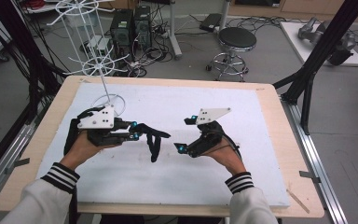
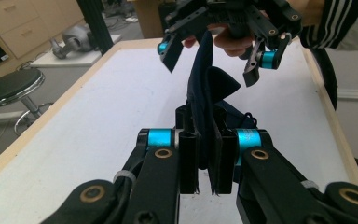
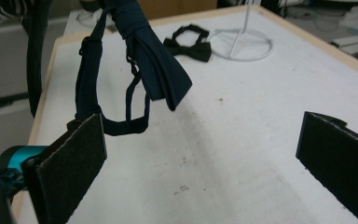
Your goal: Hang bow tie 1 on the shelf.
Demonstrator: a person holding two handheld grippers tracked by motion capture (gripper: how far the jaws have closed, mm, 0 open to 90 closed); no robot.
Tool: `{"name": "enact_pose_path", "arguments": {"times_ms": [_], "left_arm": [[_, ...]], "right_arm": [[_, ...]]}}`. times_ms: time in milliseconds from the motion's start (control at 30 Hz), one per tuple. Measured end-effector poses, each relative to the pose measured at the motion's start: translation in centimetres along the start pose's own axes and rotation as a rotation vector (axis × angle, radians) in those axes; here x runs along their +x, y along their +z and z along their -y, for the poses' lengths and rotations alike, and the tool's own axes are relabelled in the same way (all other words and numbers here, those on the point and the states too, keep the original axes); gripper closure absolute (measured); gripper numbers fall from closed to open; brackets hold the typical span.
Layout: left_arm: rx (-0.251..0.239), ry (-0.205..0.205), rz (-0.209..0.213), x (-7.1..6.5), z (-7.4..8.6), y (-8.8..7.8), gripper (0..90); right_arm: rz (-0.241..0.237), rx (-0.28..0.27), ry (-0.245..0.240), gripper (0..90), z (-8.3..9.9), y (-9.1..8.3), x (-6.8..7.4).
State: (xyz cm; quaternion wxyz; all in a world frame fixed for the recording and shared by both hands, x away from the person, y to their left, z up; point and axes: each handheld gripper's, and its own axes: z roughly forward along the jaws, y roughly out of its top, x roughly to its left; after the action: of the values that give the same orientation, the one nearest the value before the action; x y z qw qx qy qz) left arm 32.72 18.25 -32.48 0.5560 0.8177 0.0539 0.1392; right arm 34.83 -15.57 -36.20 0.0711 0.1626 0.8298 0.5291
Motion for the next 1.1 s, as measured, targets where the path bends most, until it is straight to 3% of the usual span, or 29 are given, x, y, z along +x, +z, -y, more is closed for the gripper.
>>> {"name": "enact_pose_path", "arguments": {"times_ms": [167, 267, 400, 467, 733, 1100], "left_arm": [[-0.027, -0.014, -0.047, 0.4, 0.2, -1.1, 83.8], [-0.029, -0.015, -0.074, 0.6, 0.2, -1.7, 83.8], [-0.044, -0.025, -0.116, 0.7, 0.3, -2.6, 83.7], [-0.049, -0.027, -0.140, 0.9, 0.4, -3.0, 83.8], [-0.090, -0.044, -0.238, 1.7, 0.4, -4.8, 83.8], [-0.140, -0.059, -0.334, 2.9, 0.0, -6.9, 83.8]], "right_arm": [[0.059, -0.031, 0.032, 0.7, 0.9, -1.3, 0.1], [0.126, -0.055, 0.012, 0.8, 1.2, -2.0, 0.6], [0.194, -0.098, 0.037, 0.8, 1.9, -3.1, 0.7], [0.211, -0.114, 0.056, 0.8, 2.3, -3.7, 0.8], [0.311, -0.165, 0.050, 0.8, 4.1, -5.9, 2.3], [0.425, -0.307, 0.058, 0.8, 7.3, -8.0, 4.0]]}}
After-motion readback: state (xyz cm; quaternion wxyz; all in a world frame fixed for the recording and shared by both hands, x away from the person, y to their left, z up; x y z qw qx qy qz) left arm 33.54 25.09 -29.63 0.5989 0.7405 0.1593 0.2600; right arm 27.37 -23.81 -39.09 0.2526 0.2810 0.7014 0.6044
